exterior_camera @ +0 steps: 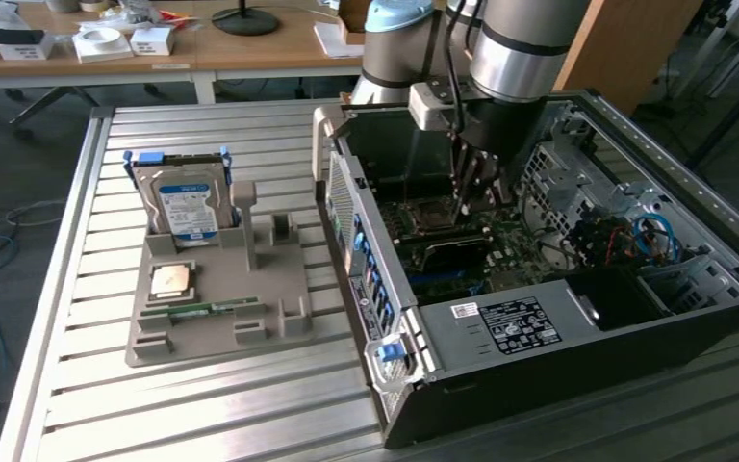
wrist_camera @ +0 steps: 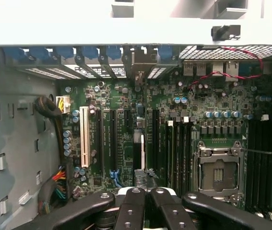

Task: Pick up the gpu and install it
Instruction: 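Press down on the gpu until it lock into place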

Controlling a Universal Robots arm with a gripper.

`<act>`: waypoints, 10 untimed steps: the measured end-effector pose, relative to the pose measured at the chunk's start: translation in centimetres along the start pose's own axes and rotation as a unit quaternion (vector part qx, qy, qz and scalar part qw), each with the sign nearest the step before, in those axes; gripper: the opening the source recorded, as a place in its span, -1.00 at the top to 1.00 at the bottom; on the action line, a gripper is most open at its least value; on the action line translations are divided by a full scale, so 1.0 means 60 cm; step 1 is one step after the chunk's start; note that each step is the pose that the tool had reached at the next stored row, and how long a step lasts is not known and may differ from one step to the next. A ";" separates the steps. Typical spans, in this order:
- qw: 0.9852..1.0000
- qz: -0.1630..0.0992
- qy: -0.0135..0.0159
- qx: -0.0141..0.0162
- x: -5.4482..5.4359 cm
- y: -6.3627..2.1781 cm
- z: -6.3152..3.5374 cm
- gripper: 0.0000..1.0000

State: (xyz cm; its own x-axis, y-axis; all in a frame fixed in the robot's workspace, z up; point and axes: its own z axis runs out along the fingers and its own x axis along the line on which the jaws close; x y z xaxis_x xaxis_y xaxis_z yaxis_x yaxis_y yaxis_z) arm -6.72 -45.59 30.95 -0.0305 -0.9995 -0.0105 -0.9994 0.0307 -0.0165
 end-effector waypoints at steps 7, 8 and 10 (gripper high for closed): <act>1.000 0.000 0.000 0.000 0.000 0.000 0.020 0.79; 1.000 0.000 0.000 0.000 0.000 0.000 0.023 0.79; 1.000 0.000 0.000 0.000 0.000 0.000 0.025 0.79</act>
State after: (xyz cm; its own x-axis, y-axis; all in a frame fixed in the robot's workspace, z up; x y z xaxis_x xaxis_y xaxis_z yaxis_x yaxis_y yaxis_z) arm -6.72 -45.60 29.43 -0.0305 -0.9995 -0.0103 -0.9994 0.0306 -0.0164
